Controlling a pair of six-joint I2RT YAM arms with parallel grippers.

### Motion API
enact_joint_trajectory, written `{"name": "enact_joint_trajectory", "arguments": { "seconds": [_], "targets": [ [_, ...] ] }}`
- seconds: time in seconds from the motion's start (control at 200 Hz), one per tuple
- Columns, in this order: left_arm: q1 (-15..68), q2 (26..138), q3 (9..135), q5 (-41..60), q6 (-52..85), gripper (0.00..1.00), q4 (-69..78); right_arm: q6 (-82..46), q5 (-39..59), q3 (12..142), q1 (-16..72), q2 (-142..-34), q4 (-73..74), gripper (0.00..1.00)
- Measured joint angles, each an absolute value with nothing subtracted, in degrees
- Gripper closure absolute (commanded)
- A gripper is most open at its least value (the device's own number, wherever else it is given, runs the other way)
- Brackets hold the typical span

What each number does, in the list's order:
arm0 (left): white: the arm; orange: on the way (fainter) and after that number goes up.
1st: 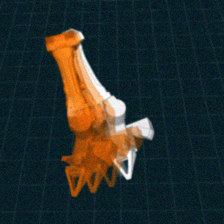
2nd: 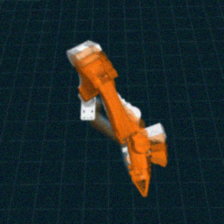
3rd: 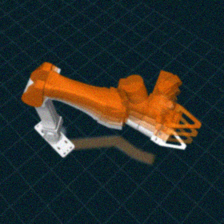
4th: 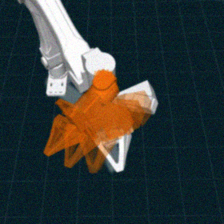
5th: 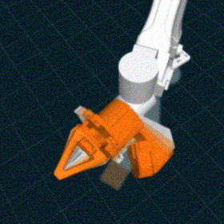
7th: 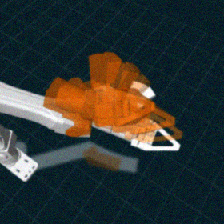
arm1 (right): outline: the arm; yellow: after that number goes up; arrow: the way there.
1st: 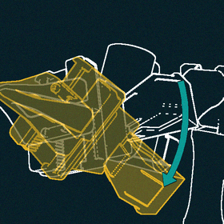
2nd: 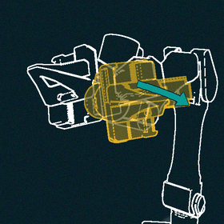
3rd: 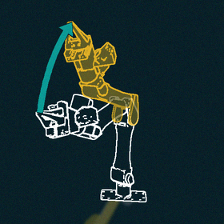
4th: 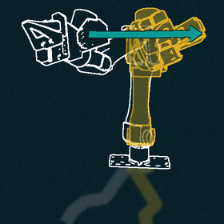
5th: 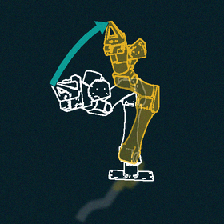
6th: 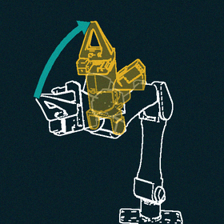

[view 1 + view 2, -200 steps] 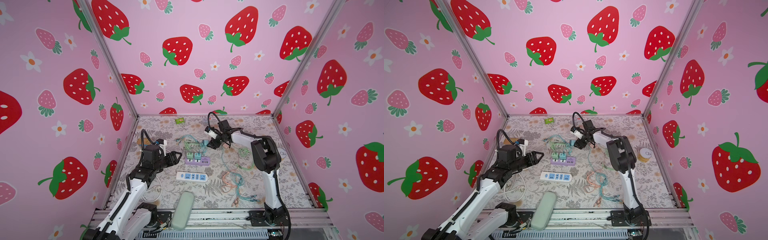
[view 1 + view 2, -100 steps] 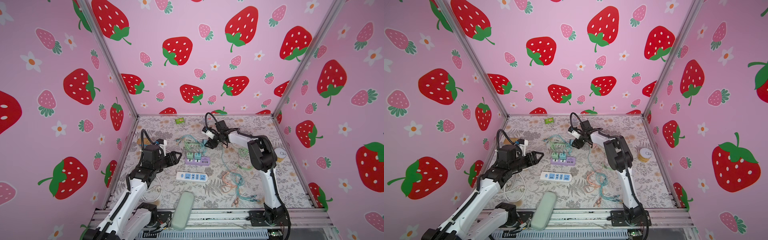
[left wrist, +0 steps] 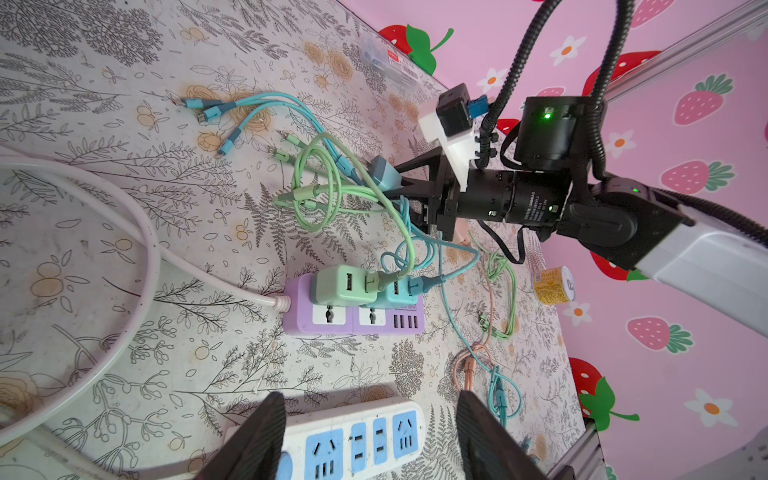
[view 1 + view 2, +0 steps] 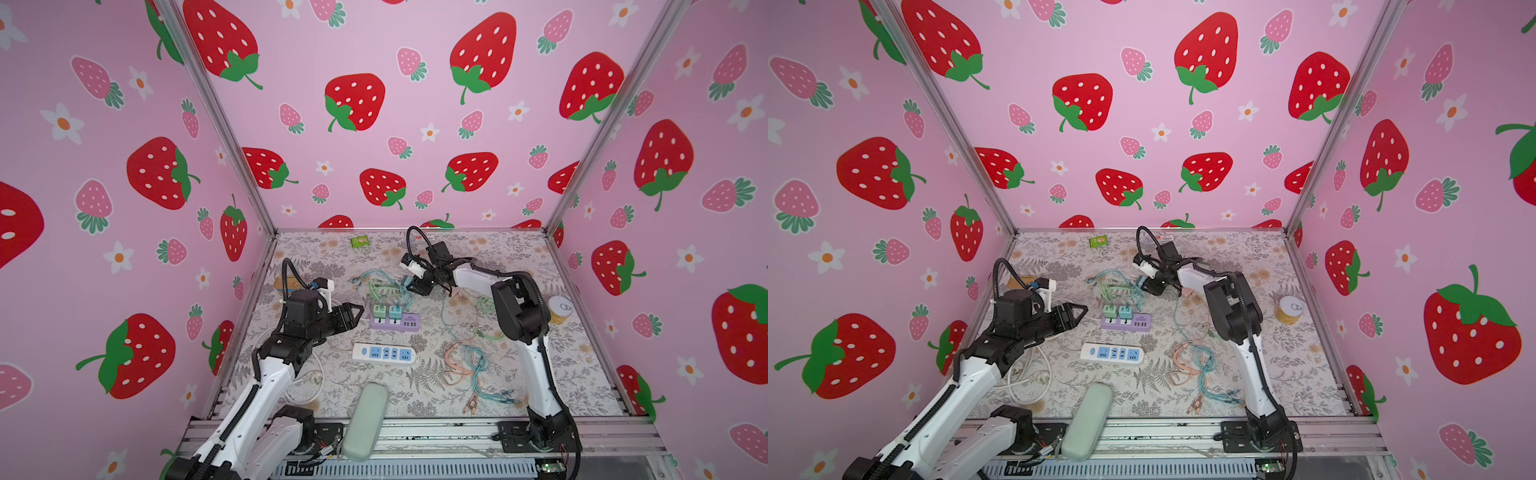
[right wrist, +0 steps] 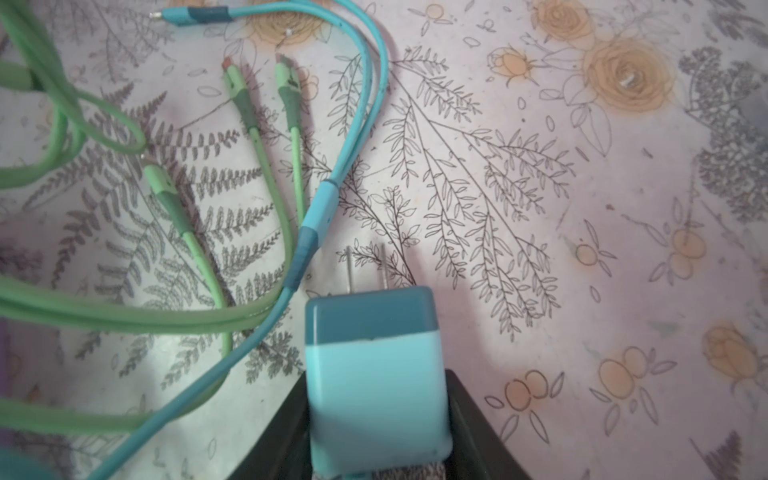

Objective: Insert the plug
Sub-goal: 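Lower the right gripper and close it on the teal cube charger, then lift the teal cube charger prongs-up with the right gripper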

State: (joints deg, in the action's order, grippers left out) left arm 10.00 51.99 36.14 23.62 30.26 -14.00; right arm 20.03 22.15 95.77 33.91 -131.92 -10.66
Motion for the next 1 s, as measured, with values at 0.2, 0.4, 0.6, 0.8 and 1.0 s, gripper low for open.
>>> {"name": "enact_joint_trajectory", "arguments": {
  "seconds": [0.2, 0.4, 0.6, 0.8, 1.0],
  "targets": [
    [10.0, 51.99, 36.14, 23.94, 30.24, 0.32, -14.0, 18.85, 21.17, 92.18, 33.89, -130.04, -7.94, 0.73],
    [10.0, 51.99, 36.14, 24.56, 30.26, 0.32, -14.0, 15.97, 20.47, 84.97, 33.19, -124.9, -5.19, 0.78],
    [10.0, 52.31, 36.16, 26.15, 30.28, 0.31, -13.91, 12.82, 18.57, 78.98, 32.32, -116.51, -1.91, 0.78],
    [10.0, 53.89, 36.27, 31.27, 30.7, 0.3, -11.22, 11.79, 17.04, 74.67, 32.08, -107.59, 0.32, 0.79],
    [10.0, 54.5, 36.38, 35.35, 32.21, 0.27, -7.6, 12.03, 17.52, 69.76, 32.08, -99.77, 1.3, 0.79]
  ]
}}
